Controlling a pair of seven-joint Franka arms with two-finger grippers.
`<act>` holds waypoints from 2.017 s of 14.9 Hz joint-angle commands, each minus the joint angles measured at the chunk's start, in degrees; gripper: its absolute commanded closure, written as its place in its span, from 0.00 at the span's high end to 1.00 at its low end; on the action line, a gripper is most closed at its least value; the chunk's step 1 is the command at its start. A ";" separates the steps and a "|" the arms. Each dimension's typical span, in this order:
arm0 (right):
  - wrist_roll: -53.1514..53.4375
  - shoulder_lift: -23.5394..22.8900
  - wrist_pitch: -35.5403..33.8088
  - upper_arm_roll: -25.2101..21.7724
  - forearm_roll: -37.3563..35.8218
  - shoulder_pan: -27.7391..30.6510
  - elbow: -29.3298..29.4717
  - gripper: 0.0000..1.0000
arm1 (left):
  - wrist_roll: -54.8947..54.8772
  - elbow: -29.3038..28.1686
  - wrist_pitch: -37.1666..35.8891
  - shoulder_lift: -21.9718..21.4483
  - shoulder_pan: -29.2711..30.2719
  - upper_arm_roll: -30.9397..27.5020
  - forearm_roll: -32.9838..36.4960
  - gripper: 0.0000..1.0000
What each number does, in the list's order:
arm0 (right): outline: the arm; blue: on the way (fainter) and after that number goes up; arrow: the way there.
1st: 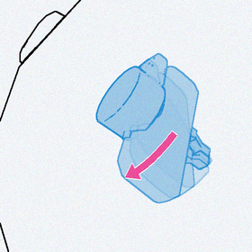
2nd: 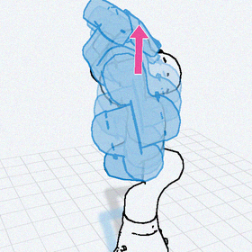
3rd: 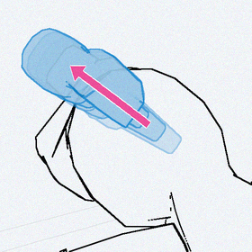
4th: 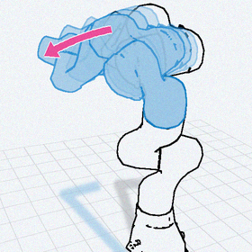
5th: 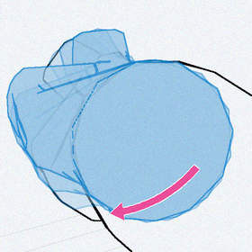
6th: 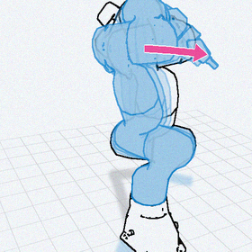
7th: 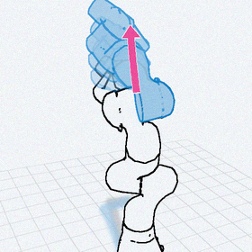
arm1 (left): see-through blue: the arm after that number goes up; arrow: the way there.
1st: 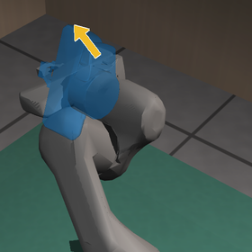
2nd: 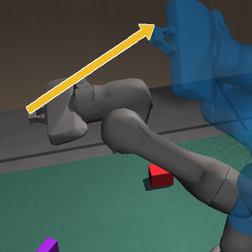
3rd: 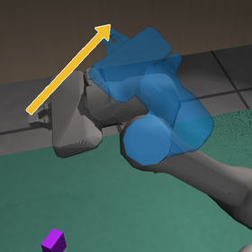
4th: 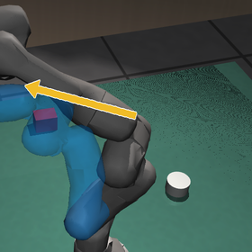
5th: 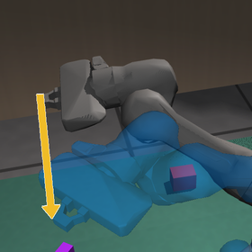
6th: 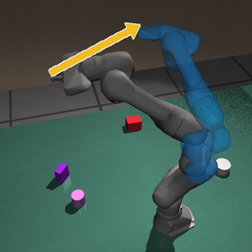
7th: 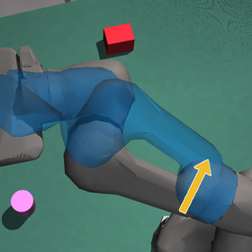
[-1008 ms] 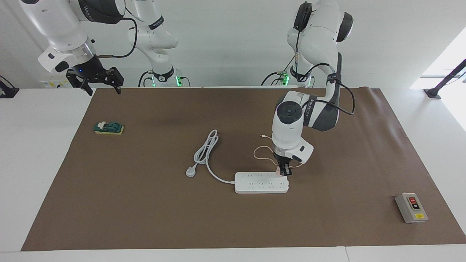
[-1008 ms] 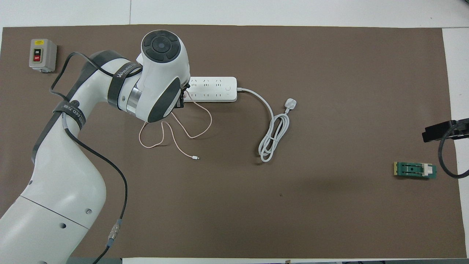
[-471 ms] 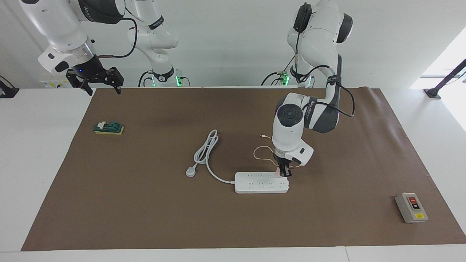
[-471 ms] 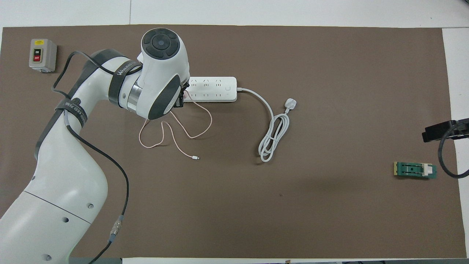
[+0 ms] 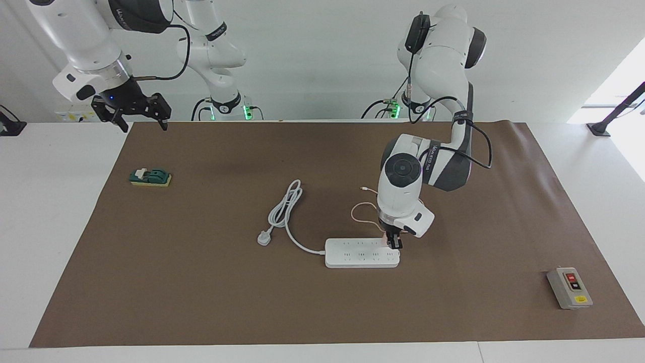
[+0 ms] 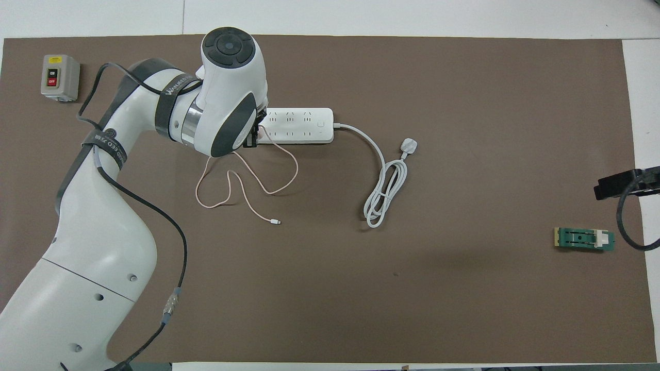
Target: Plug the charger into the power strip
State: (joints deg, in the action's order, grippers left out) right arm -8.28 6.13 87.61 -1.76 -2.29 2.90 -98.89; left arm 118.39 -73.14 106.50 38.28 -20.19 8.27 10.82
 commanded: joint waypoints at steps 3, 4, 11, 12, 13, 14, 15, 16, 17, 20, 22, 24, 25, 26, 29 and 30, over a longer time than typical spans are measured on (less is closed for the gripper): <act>-1.03 1.26 -0.25 0.53 1.33 1.14 -1.22 1.00 | -0.10 0.27 -2.17 1.80 -0.20 0.34 -2.21 0.00; -0.94 1.26 -0.25 0.53 1.33 1.14 -1.22 1.00 | 0.78 0.27 -2.00 1.71 -0.55 0.25 -2.12 0.00; -0.94 1.26 -0.25 0.53 1.33 1.14 -1.22 1.00 | 6.94 -1.75 5.21 0.04 -0.03 -0.28 -1.42 0.00; -1.03 1.26 -0.25 0.61 1.33 1.14 -1.22 1.00 | 6.15 -1.83 5.04 0.04 0.06 -0.28 -1.24 0.00; -0.94 1.26 -0.25 0.61 1.33 1.14 -1.22 1.00 | 3.54 -2.18 4.95 -0.05 0.23 -0.19 -1.15 0.00; -1.03 1.26 -0.25 0.53 1.33 1.14 -1.22 1.00 | -0.32 -2.36 4.60 -0.14 0.23 -0.10 -1.24 0.00; -1.03 1.26 -0.25 0.61 1.33 1.14 -1.22 1.00 | -2.97 -2.36 4.33 -0.31 0.23 -0.01 -1.42 0.00; -0.94 1.26 -0.25 0.53 1.33 1.14 -1.22 1.00 | -4.73 -2.45 4.33 -0.40 0.23 0.07 -1.50 0.00; -0.94 1.26 -0.25 0.53 1.33 1.14 -1.22 1.00 | -6.14 -2.45 4.33 -0.40 0.23 0.08 -1.59 0.00; -1.03 1.26 -0.25 0.53 1.33 1.14 -1.22 1.00 | -5.99 -3.07 5.21 -0.49 0.06 -0.01 -2.12 0.00; -1.03 1.26 -0.25 0.53 1.33 1.14 -1.22 1.00 | -3.44 -3.24 6.61 -0.49 0.23 -0.10 -2.47 0.00; -0.94 1.26 -0.25 0.61 1.33 1.14 -1.22 1.00 | 1.02 -3.59 8.80 -0.49 0.41 -0.19 -2.47 0.00; -1.03 1.26 -0.25 0.61 1.33 1.14 -1.13 1.00 | 3.05 -3.68 9.42 -0.40 0.58 -0.27 -2.30 0.00; -0.94 1.26 -0.25 0.61 1.33 1.14 -1.22 1.00 | 3.50 -3.68 9.43 -0.40 0.85 -0.28 -2.30 0.00; -1.03 1.26 -0.25 0.53 1.33 1.14 -1.13 1.00 | -2.16 -4.55 8.38 -0.66 0.94 -0.19 -1.77 0.00; -0.94 1.26 -0.25 0.53 1.33 1.14 -1.22 1.00 | -7.68 -5.52 8.03 -1.45 0.76 -0.01 -1.94 0.00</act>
State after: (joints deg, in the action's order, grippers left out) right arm -8.28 6.13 87.61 -1.75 -2.29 2.90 -98.90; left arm 117.23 -75.58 109.38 36.98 -19.86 8.07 9.46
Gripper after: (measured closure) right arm 0.000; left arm 0.683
